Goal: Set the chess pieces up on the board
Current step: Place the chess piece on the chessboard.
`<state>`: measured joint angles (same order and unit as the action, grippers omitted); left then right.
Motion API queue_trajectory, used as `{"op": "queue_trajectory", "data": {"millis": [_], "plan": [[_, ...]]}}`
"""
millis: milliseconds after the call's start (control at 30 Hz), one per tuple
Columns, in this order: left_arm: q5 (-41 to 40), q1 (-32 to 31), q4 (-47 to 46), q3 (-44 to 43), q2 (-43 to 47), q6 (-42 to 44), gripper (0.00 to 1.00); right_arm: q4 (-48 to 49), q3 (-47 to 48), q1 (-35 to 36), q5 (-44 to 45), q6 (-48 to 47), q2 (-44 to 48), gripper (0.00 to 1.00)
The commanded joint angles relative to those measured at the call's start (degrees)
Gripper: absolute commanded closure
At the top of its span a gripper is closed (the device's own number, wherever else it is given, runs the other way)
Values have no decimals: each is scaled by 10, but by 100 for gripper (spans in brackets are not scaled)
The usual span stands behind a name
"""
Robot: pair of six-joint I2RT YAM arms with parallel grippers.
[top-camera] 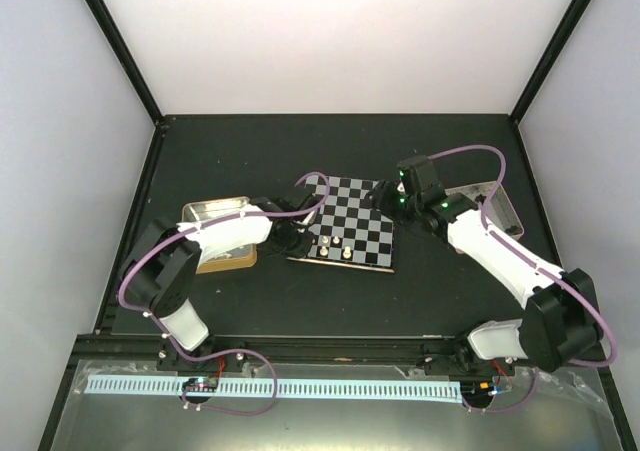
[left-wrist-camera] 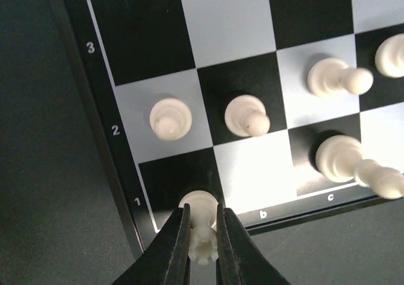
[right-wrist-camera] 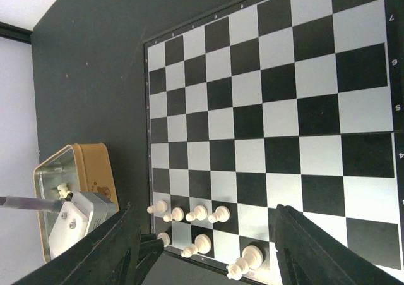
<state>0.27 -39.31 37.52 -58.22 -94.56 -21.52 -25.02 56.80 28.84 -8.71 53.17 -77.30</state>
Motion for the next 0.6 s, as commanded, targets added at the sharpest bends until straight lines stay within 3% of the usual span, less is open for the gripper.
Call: {"op": "queue_trajectory", "data": {"millis": [0, 567], "plan": [[-8, 8, 6, -34, -24, 8, 96, -6, -4, -2, 33, -15, 19, 41], [-8, 16, 36, -30, -27, 2, 92, 0, -21, -1, 26, -11, 27, 41]]}}
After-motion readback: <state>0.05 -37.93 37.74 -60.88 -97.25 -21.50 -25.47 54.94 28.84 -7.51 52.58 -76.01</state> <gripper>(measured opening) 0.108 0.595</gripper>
